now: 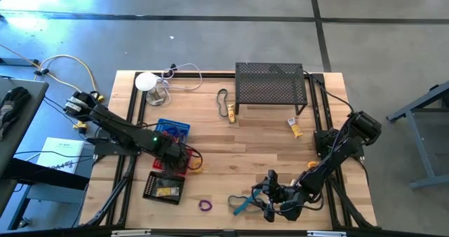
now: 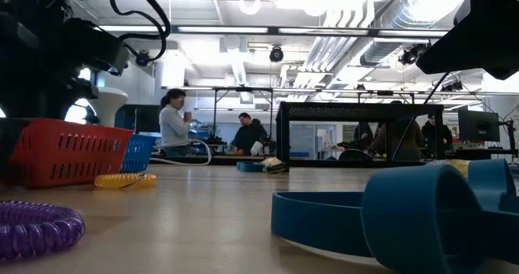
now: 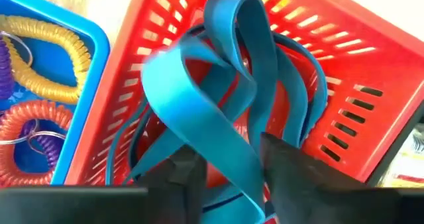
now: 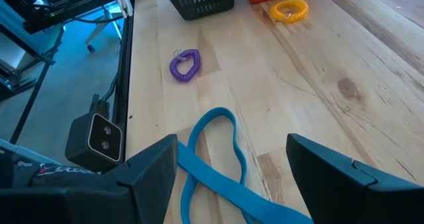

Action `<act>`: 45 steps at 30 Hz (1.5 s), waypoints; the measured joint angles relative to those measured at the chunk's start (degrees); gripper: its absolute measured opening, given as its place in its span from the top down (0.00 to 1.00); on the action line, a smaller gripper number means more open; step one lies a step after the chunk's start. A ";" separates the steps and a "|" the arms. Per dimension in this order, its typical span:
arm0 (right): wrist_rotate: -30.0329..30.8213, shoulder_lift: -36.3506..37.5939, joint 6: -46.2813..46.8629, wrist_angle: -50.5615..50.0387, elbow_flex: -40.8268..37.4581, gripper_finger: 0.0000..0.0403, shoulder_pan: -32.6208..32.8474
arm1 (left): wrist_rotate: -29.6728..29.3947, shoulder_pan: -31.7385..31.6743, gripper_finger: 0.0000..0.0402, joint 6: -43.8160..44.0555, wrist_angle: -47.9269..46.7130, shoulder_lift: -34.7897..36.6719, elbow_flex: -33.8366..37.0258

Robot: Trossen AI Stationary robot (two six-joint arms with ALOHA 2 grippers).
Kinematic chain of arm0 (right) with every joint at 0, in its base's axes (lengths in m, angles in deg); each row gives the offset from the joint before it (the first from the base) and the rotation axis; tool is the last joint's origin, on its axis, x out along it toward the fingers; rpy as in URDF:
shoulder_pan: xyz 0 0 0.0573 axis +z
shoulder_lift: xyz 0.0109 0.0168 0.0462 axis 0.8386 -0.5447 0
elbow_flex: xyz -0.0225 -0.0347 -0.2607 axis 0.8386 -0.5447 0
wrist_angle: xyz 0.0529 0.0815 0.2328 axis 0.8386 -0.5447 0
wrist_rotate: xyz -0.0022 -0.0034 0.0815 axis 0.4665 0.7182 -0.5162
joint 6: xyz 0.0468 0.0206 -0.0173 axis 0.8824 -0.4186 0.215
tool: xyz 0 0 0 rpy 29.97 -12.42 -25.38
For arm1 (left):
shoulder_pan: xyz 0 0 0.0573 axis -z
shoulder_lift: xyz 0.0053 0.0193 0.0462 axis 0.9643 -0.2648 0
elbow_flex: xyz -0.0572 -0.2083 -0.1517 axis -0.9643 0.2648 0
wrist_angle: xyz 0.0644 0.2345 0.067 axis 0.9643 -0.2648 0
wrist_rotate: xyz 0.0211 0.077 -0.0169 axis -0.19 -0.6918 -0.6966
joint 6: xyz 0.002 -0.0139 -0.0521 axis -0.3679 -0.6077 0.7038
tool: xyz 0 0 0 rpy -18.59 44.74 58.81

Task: Pick & Place Office Desk Supplies
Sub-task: Put the blue rubber band into the red bin, then put the yellow spring keychain into the blue bin

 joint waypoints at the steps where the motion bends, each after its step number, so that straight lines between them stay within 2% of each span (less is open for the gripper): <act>1: 0.00 0.00 -0.01 0.00 0.00 0.33 0.00 | 0.48 0.00 0.65 0.01 0.00 0.17 0.00; 7: 0.00 0.00 -0.01 -0.07 0.00 0.33 0.00 | 2.80 -0.72 0.61 -0.31 -3.24 3.02 -1.43; 16: 0.02 0.00 -0.23 -0.28 0.00 0.33 -0.02 | 2.15 -3.63 0.60 -0.66 -4.64 13.14 -6.01; 22: 0.02 0.00 -0.23 -0.29 0.00 0.33 -0.02 | -4.92 -3.19 0.60 -7.19 5.85 17.46 -6.44; 25: 0.02 0.00 -0.13 -0.33 0.00 0.33 -0.02 | -5.40 -0.42 0.60 -13.21 10.97 15.04 -6.43; 29: 0.02 0.00 -0.05 -0.33 -0.04 0.33 -0.02 | -5.36 3.20 0.60 -19.27 17.47 7.94 -6.43; 34: 0.02 0.00 -0.01 -0.33 -0.04 0.33 -0.02 | -6.76 5.08 0.60 -18.06 24.47 -2.72 -6.43; 38: 0.02 0.02 -0.34 -0.35 -0.04 0.33 -0.04 | -6.84 5.53 0.60 -18.02 26.04 -9.15 -6.43; 45: 0.02 0.00 -1.97 -0.69 -0.07 0.33 -0.75 | -7.96 4.16 0.60 -15.08 24.52 -13.45 -6.43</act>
